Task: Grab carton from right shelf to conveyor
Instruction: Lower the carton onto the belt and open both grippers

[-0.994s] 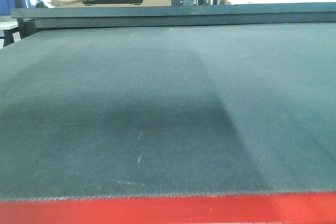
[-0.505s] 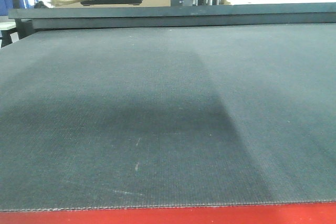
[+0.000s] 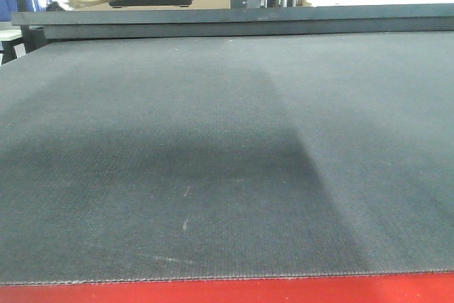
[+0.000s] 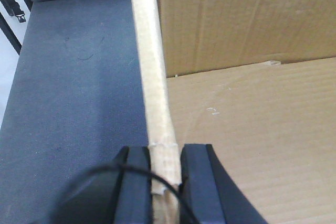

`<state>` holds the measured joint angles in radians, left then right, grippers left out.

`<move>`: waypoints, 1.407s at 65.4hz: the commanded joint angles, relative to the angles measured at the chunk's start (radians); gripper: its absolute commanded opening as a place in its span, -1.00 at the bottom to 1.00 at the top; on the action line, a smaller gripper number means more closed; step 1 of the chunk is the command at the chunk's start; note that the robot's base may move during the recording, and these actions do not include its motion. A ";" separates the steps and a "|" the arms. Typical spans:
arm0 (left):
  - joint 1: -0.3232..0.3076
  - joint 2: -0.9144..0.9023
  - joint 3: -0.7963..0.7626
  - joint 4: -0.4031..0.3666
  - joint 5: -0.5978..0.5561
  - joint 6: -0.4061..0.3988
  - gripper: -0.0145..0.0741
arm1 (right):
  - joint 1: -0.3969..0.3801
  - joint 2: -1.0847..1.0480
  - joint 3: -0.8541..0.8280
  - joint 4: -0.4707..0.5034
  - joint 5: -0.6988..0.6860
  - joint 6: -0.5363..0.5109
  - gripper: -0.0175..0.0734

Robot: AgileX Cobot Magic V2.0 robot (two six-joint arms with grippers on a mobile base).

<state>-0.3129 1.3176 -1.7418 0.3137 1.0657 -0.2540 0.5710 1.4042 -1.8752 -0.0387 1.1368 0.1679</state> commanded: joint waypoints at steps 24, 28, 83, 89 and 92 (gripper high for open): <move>-0.001 -0.005 -0.006 0.055 -0.045 0.018 -0.71 | 0.001 -0.020 -0.005 0.023 -0.031 -0.019 -0.76; -0.001 -0.005 -0.006 0.055 -0.045 0.018 -0.71 | 0.001 -0.020 -0.007 0.023 -0.027 -0.019 -0.76; -0.001 0.333 -0.005 -0.107 -0.061 -0.008 -0.53 | -0.134 0.408 -0.007 0.015 -0.060 -0.019 -0.62; -0.001 0.344 -0.005 -0.107 -0.061 -0.008 -0.15 | -0.134 0.415 -0.007 0.015 -0.056 -0.019 -0.09; -0.001 0.345 -0.005 -0.106 -0.061 -0.010 0.12 | -0.134 0.415 -0.007 0.015 -0.061 -0.019 0.17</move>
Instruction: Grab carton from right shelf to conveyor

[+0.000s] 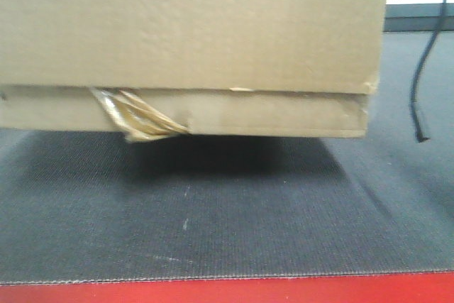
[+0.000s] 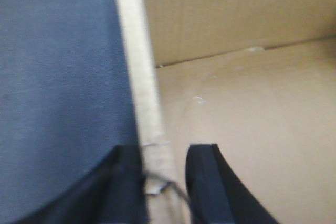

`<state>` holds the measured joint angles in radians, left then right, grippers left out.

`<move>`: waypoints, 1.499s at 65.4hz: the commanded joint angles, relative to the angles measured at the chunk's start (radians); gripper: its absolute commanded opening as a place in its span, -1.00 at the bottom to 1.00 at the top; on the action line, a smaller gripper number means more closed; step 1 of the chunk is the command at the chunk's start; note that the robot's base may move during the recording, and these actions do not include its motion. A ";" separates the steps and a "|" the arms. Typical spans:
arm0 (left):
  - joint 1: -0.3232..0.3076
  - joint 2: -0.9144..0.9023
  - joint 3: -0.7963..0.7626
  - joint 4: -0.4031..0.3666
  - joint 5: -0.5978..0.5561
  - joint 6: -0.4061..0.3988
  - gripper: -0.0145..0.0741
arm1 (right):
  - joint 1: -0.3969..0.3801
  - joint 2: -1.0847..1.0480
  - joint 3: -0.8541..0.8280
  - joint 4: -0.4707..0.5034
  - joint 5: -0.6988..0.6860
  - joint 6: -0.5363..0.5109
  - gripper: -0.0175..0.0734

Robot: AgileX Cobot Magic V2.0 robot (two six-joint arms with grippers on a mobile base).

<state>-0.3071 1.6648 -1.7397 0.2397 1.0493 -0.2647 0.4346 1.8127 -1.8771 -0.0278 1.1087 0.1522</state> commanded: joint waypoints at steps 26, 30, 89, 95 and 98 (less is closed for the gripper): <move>-0.007 -0.066 -0.009 -0.021 -0.014 0.000 0.46 | 0.003 -0.099 -0.005 0.000 -0.026 -0.003 0.62; -0.007 -0.098 -0.009 0.009 0.002 0.000 0.44 | 0.003 -0.130 -0.005 -0.004 -0.013 -0.003 0.53; 0.241 -1.012 1.023 -0.007 -0.490 0.000 -0.69 | -0.125 -0.793 0.877 -0.181 -0.337 0.041 -0.77; 0.241 -1.090 1.100 -0.010 -0.507 0.000 -0.69 | -0.125 -0.912 1.041 -0.180 -0.442 0.041 -0.77; 0.241 -1.127 1.131 -0.014 -0.513 0.000 -0.69 | -0.125 -0.971 1.113 -0.180 -0.489 0.041 -0.77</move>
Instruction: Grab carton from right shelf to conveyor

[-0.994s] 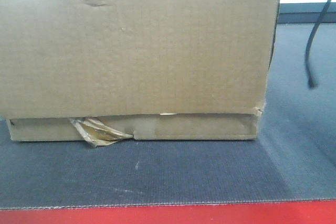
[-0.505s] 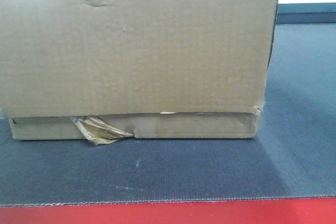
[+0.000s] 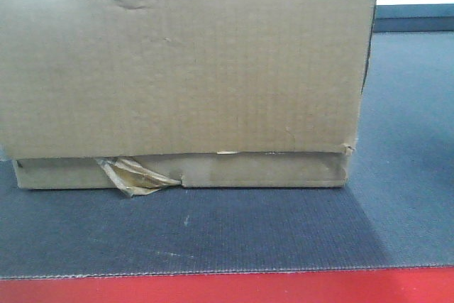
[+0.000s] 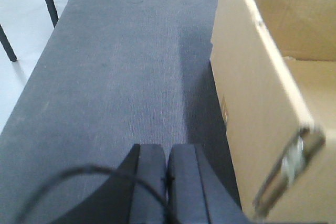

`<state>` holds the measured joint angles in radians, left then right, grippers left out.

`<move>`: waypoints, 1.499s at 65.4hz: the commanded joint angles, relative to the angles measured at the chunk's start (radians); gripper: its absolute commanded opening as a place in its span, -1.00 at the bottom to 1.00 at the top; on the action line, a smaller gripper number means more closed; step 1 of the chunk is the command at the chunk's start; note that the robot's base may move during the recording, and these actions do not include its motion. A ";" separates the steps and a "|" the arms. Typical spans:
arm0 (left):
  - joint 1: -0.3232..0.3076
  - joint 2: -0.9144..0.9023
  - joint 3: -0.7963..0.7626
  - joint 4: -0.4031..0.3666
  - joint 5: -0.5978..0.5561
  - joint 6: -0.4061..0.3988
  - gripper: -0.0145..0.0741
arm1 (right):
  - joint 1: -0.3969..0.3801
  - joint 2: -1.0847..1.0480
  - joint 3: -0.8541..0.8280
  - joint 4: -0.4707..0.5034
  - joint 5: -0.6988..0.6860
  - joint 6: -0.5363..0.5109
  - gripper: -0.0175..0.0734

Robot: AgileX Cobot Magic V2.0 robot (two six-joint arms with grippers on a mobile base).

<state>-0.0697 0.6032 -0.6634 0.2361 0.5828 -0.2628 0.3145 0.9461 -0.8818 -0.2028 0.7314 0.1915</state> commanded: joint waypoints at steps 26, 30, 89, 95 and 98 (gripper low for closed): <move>0.003 -0.294 0.143 -0.011 -0.049 -0.001 -0.69 | -0.005 -0.731 0.480 -0.005 -0.247 0.002 -0.77; 0.003 -0.308 0.143 -0.011 -0.049 -0.001 -0.69 | -0.005 -0.816 0.493 -0.005 -0.241 0.002 -0.77; 0.003 -0.318 0.143 -0.004 -0.049 -0.001 -0.69 | -0.005 -0.946 0.494 0.001 -0.268 0.002 -0.77; 0.003 -0.318 0.143 -0.009 -0.049 -0.001 -0.69 | -0.005 -0.946 0.494 0.001 -0.268 0.002 -0.77; 0.003 -0.320 0.143 -0.025 -0.053 -0.001 -0.69 | -0.005 -0.946 0.494 0.001 -0.268 0.002 -0.77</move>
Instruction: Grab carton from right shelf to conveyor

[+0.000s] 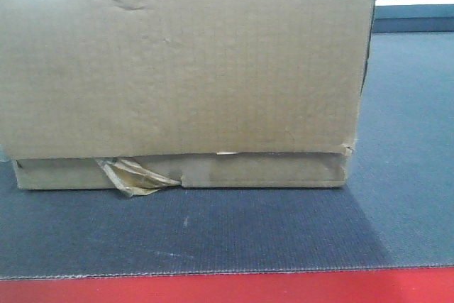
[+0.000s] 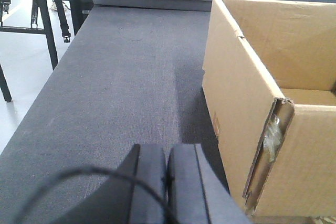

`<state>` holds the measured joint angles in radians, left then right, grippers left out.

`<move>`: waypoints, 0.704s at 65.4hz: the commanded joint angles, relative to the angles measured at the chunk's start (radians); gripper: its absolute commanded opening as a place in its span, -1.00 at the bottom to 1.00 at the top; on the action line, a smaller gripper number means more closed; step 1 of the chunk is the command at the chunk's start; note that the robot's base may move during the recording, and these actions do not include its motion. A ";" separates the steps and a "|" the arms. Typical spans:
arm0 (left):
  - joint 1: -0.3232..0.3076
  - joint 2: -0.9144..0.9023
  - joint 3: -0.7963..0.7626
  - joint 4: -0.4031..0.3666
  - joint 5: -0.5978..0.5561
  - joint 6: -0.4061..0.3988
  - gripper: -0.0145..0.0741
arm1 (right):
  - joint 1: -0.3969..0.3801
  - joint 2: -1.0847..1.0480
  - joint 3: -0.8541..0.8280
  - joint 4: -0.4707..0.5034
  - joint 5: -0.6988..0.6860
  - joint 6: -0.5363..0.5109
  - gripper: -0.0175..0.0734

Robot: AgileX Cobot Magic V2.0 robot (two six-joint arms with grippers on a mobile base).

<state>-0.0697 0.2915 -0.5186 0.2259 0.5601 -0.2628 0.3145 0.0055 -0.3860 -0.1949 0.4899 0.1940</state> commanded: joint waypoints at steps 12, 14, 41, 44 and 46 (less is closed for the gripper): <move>0.052 -0.069 0.043 -0.161 -0.108 0.037 -0.69 | -0.005 -0.006 -0.002 -0.007 -0.026 -0.001 -0.77; 0.065 -0.085 0.065 -0.161 -0.136 0.057 -0.69 | -0.005 -0.006 -0.002 -0.007 -0.026 -0.001 -0.77; 0.182 -0.292 0.479 -0.244 -0.523 0.229 -0.69 | -0.005 -0.006 -0.002 -0.007 -0.026 -0.001 -0.77; 0.182 -0.292 0.518 -0.244 -0.606 0.229 -0.69 | -0.005 -0.006 -0.002 -0.007 -0.026 -0.001 -0.77; 0.182 -0.292 0.519 -0.244 -0.657 0.229 -0.69 | -0.005 -0.006 -0.002 -0.007 -0.026 -0.001 -0.77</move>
<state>0.1095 0.0078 -0.0347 -0.0118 0.0631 -0.0443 0.3145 0.0055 -0.3860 -0.1949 0.4840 0.1940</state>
